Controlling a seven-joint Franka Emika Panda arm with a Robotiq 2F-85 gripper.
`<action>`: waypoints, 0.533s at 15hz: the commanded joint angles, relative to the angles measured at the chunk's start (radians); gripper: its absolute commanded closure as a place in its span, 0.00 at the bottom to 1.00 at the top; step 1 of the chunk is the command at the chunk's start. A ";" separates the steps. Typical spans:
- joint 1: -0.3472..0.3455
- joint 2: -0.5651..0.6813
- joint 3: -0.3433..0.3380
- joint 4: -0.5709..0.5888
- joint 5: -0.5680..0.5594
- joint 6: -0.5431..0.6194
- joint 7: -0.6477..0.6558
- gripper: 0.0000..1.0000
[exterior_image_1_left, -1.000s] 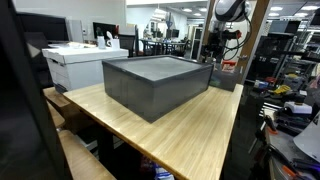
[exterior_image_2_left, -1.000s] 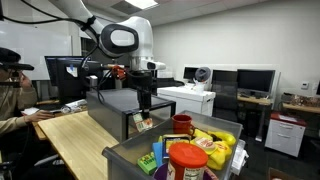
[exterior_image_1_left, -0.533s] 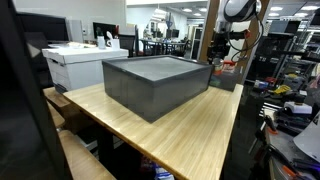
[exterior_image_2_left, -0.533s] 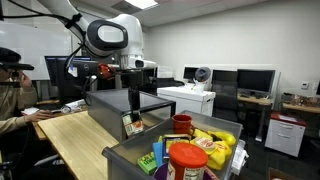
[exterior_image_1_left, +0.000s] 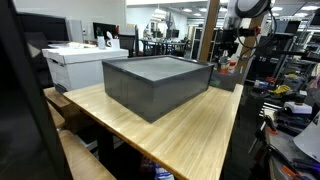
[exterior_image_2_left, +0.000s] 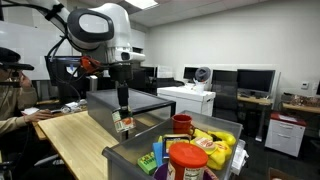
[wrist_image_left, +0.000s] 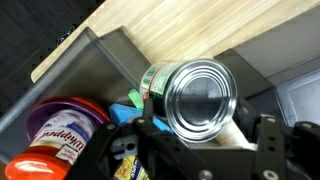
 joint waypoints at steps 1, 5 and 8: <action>-0.038 -0.112 0.018 -0.069 -0.018 -0.003 0.028 0.46; -0.068 -0.200 0.044 -0.113 -0.025 -0.015 0.045 0.46; -0.085 -0.255 0.079 -0.102 -0.019 -0.075 0.059 0.46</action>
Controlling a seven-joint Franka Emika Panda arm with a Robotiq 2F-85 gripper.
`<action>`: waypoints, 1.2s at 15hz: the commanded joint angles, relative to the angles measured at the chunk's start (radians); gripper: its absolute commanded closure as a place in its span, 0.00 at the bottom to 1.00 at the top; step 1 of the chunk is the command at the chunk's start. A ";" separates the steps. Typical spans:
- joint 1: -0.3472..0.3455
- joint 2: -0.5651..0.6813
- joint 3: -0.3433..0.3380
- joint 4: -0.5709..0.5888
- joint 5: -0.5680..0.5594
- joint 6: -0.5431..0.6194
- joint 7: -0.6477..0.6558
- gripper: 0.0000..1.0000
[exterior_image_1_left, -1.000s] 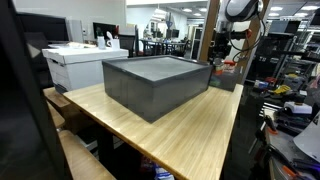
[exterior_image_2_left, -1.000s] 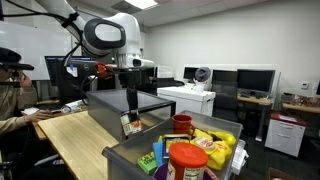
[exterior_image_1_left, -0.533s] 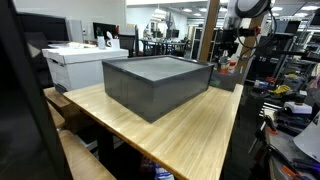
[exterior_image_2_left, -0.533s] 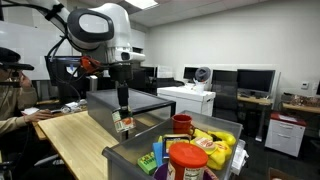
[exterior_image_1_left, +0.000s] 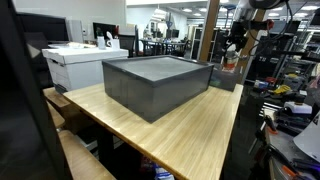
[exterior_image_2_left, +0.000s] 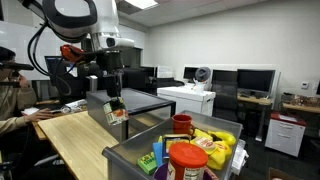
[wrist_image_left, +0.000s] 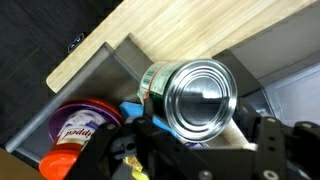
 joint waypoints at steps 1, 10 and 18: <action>-0.029 -0.087 0.052 -0.001 -0.016 -0.074 0.049 0.46; -0.020 -0.120 0.135 0.201 -0.015 -0.336 0.125 0.46; 0.008 0.008 0.184 0.505 -0.042 -0.562 0.143 0.46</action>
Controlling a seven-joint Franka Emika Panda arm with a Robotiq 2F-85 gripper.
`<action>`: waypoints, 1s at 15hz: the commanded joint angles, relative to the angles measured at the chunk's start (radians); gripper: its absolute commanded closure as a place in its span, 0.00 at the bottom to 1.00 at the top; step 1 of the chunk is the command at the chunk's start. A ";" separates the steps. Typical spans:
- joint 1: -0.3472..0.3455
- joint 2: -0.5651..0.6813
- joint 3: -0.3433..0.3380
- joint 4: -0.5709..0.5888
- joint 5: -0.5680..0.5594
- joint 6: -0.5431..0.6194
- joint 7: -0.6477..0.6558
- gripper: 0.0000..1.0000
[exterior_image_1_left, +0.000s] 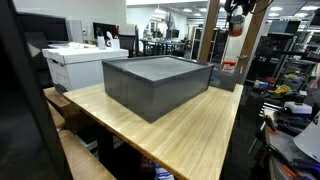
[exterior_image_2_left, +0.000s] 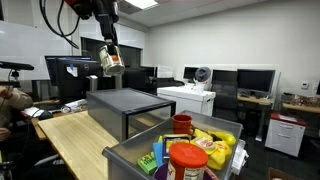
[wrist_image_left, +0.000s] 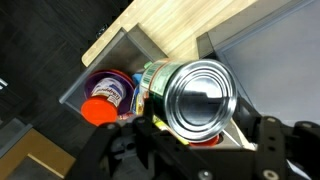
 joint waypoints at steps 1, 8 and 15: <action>0.020 0.114 0.029 0.188 -0.047 -0.119 0.037 0.46; 0.103 0.300 0.038 0.394 -0.165 -0.185 -0.004 0.46; 0.169 0.390 0.007 0.386 -0.236 -0.121 -0.086 0.46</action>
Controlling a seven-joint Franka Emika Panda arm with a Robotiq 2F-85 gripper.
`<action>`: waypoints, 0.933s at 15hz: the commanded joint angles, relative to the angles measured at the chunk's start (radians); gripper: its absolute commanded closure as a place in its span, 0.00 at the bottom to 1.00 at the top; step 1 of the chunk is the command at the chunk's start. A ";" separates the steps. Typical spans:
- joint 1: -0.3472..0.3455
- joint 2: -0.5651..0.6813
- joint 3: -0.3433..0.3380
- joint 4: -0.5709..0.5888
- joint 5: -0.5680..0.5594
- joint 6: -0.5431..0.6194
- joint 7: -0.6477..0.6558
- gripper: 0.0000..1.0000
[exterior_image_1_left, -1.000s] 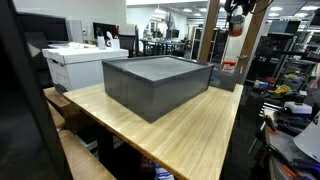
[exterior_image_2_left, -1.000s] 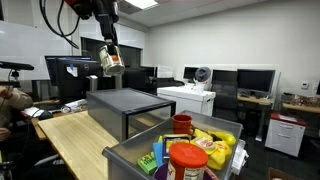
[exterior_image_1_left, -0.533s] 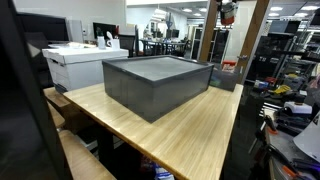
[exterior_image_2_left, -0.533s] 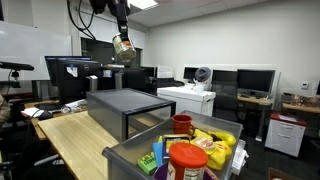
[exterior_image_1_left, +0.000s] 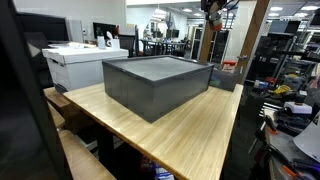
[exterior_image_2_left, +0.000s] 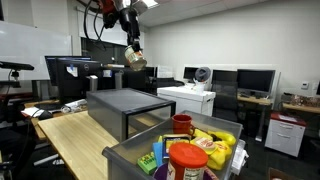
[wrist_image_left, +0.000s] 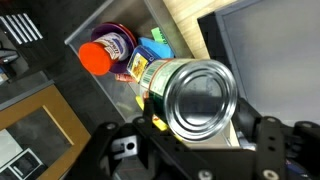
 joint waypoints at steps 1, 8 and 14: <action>0.033 0.028 -0.024 0.004 -0.045 0.025 -0.075 0.46; 0.058 0.094 -0.051 0.030 -0.041 0.102 -0.276 0.46; 0.078 0.154 -0.047 0.067 -0.029 0.155 -0.447 0.46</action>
